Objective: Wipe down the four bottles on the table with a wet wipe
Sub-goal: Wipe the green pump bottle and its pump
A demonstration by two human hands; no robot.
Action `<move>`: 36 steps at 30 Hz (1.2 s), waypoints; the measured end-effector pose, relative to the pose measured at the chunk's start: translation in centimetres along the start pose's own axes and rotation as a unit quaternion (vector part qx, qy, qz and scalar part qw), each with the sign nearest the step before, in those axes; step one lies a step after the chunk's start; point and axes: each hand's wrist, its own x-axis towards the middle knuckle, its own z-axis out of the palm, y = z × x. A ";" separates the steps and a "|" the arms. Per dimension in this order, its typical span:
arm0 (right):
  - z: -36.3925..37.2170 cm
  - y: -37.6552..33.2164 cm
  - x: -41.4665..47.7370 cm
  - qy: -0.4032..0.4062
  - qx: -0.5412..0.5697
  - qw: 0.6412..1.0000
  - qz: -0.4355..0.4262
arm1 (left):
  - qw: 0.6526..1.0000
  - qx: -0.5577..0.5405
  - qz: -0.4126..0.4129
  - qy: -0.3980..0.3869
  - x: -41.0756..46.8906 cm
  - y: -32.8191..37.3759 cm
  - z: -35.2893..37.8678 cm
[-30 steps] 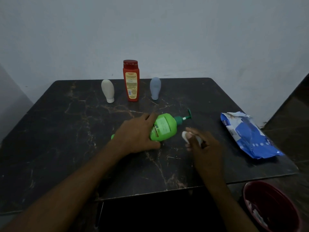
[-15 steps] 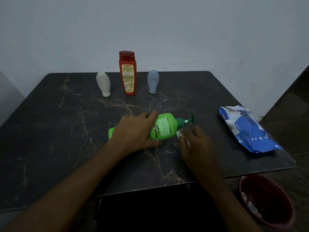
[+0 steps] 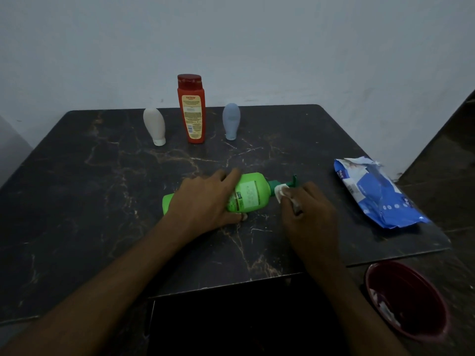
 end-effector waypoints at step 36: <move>-0.8 -1.4 0.7 -0.061 -0.079 0.995 0.027 | 0.997 0.043 -0.063 0.020 -1.6 4.0 2.7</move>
